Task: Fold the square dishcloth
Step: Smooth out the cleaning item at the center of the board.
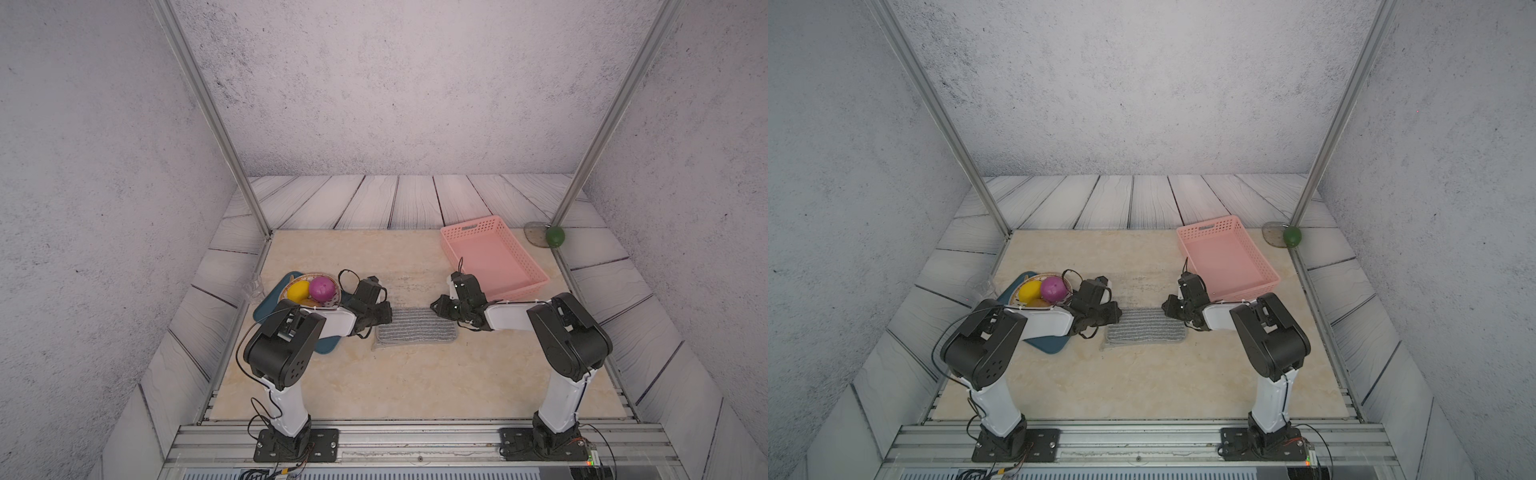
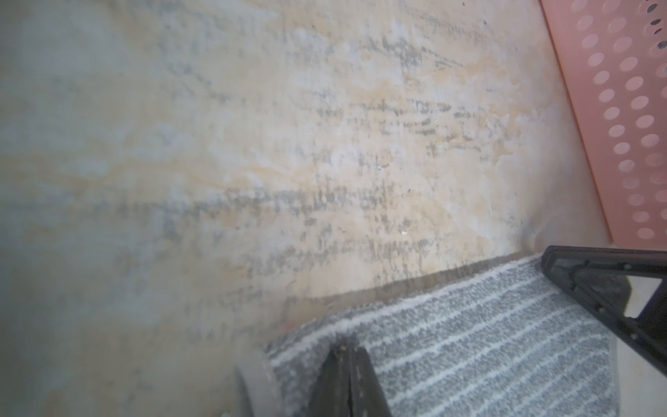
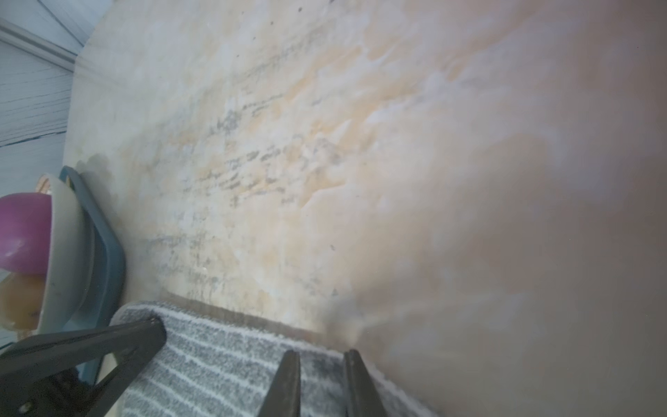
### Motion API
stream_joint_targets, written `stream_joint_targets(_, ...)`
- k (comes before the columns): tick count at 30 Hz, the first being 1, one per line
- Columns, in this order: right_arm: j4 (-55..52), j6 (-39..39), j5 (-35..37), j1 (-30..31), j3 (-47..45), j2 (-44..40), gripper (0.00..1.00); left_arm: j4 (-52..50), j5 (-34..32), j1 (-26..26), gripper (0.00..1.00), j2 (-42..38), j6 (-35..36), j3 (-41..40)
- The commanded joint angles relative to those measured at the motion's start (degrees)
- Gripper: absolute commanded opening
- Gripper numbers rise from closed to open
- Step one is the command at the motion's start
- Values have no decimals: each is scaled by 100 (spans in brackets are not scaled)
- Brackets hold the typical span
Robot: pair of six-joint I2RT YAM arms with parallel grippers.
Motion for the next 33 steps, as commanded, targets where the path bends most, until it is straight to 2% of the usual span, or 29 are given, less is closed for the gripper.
stream_joint_targets(1,-519,-126,589,-52,-174,-219,21,-559,-233,97,10,-67,-8,-202)
stream_joint_targets(8,-986,-174,985,-64,-165,-554,21,-625,-201,97,13,-249,9,-211)
stream_joint_targets(16,-1391,-395,908,-49,-39,-1072,23,-864,-18,90,47,-772,26,-73)
stream_joint_targets(20,-1755,-440,824,-42,31,-1393,24,-1163,-16,89,60,-1206,9,-16)
stream_joint_targets(27,-2742,-409,928,110,154,-1895,24,-1932,-435,80,62,-2132,-87,-183)
stream_joint_targets(33,-3261,-270,1034,357,137,-1959,25,-2398,-720,80,59,-2489,-52,-444)
